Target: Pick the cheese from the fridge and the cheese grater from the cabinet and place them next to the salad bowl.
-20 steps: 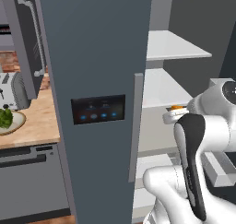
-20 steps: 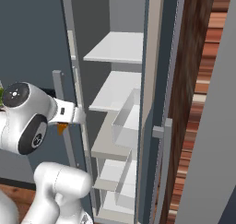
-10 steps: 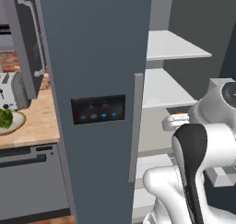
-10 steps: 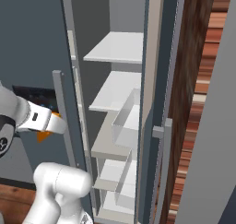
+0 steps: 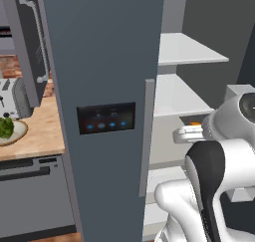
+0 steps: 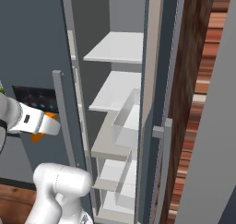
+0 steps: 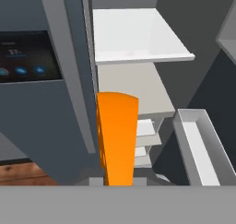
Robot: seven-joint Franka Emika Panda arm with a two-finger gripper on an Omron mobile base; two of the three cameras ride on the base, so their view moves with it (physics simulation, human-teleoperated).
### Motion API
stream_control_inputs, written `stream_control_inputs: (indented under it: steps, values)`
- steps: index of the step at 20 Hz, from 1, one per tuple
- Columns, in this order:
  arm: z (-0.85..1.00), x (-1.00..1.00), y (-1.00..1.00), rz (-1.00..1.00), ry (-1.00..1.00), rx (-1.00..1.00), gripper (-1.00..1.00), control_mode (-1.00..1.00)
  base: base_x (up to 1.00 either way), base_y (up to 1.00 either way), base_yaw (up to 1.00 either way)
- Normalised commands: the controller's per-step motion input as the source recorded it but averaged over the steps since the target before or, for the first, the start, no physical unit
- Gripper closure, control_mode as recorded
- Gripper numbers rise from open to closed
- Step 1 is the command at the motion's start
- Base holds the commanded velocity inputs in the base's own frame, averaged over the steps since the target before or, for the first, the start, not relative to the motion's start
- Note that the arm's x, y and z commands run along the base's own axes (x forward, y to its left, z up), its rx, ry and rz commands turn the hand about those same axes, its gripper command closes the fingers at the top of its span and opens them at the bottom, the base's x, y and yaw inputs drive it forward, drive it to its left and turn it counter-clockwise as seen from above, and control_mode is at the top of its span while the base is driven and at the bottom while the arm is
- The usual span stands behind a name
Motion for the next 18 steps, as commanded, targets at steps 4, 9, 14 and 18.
stream_control_inputs:
  steps: [4, 9, 14, 18]
  values:
    - [0.00, 0.00, 0.00, 0.00, 0.00, 0.00, 1.00, -1.00, 0.00, 0.00, 0.00]
    - [0.00, -0.07, 0.00, 0.00, 0.00, 0.00, 1.00, 1.00, -0.47, 0.00, 0.00]
    - [0.00, 0.00, 0.00, 0.00, 0.00, 0.00, 1.00, 1.00, -0.80, 0.04, 0.00]
    - [0.00, 0.00, 0.00, 0.00, 0.00, 0.00, 1.00, 1.00, -0.47, 0.07, 0.01]
